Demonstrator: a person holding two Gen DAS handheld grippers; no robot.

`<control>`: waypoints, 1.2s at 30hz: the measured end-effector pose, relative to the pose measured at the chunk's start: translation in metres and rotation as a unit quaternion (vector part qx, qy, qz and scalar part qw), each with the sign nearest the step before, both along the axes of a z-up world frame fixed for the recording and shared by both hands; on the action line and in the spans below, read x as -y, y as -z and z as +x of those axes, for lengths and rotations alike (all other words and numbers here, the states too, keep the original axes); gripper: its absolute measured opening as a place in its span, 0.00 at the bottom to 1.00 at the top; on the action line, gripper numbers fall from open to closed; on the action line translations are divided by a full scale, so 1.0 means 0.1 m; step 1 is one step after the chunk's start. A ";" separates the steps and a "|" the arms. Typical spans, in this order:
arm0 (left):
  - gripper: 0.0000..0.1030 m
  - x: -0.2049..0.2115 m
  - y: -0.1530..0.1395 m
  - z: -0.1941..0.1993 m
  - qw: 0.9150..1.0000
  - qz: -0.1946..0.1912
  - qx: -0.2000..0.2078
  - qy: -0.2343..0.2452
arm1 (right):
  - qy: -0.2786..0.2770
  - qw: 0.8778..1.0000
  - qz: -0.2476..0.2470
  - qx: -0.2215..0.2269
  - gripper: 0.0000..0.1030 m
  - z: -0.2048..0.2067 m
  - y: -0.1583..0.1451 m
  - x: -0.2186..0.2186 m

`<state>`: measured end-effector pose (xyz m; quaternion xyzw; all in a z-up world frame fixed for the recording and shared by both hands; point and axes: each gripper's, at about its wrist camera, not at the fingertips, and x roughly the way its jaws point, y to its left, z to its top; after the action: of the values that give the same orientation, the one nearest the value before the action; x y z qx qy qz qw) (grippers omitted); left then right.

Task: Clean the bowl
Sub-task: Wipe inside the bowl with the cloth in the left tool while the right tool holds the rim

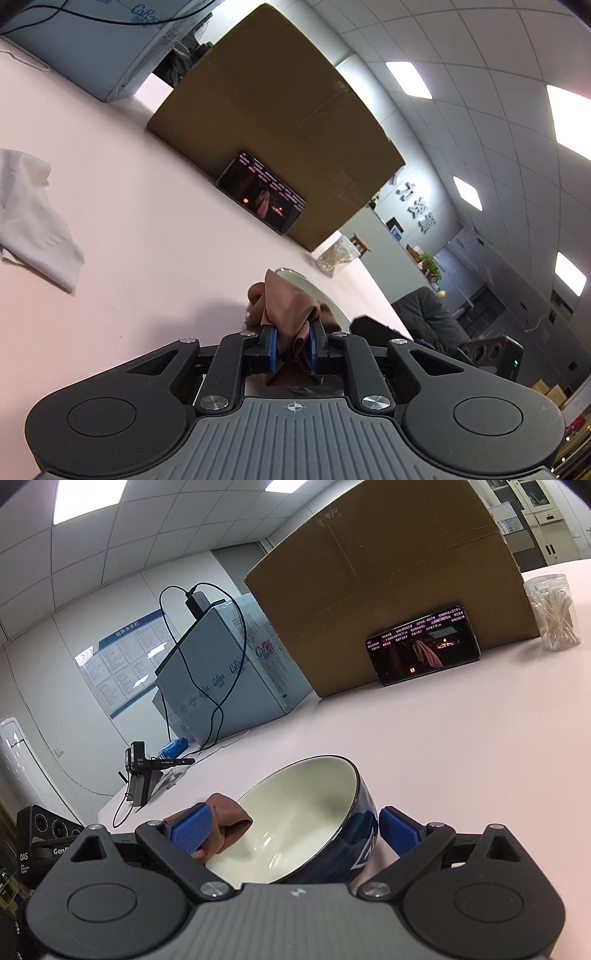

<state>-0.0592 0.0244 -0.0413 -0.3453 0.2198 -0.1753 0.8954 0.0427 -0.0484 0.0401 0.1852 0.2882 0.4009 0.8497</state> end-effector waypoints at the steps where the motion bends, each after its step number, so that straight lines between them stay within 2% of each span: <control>1: 0.14 -0.01 0.01 0.06 1.000 -0.004 -0.003 -0.006 | 0.000 1.000 0.000 0.000 0.96 0.00 0.00 0.00; 4: 0.18 -0.02 0.03 0.21 1.000 -0.009 -0.010 -0.021 | -0.001 1.000 -0.003 0.000 0.96 -0.01 0.00 0.00; 9: 0.17 -0.02 0.04 0.38 1.000 -0.009 -0.015 -0.021 | -0.002 1.000 -0.008 -0.002 0.96 -0.01 0.01 0.00; 12: 0.17 0.04 0.00 0.31 1.000 0.020 -0.009 -0.015 | -0.003 1.000 -0.005 -0.004 0.96 0.00 0.01 0.01; 18: 0.17 0.08 -0.02 0.02 0.999 0.023 -0.008 0.024 | 0.000 1.000 -0.003 -0.003 0.96 -0.01 0.01 0.03; 23: 0.17 0.06 -0.03 0.28 0.999 0.028 -0.014 0.024 | 0.000 1.000 -0.010 -0.002 0.96 -0.02 0.01 0.00; 25: 0.17 0.10 -0.05 0.44 0.998 0.044 -0.017 0.031 | -0.001 1.000 -0.014 -0.002 0.96 -0.02 0.01 -0.01; 29: 0.17 0.18 -0.09 0.66 0.997 0.062 -0.019 0.050 | -0.013 0.998 -0.056 0.015 0.96 -0.09 -0.04 -0.06; 36: 0.17 0.17 -0.07 0.65 0.997 0.060 -0.017 0.049 | -0.051 0.989 -0.118 0.071 0.95 -0.26 -0.14 -0.09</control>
<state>0.0054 0.0070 -0.0346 -0.2828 0.2624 -0.1999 0.9007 0.0168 -0.0393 0.0542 0.0397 0.2811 0.4186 0.8626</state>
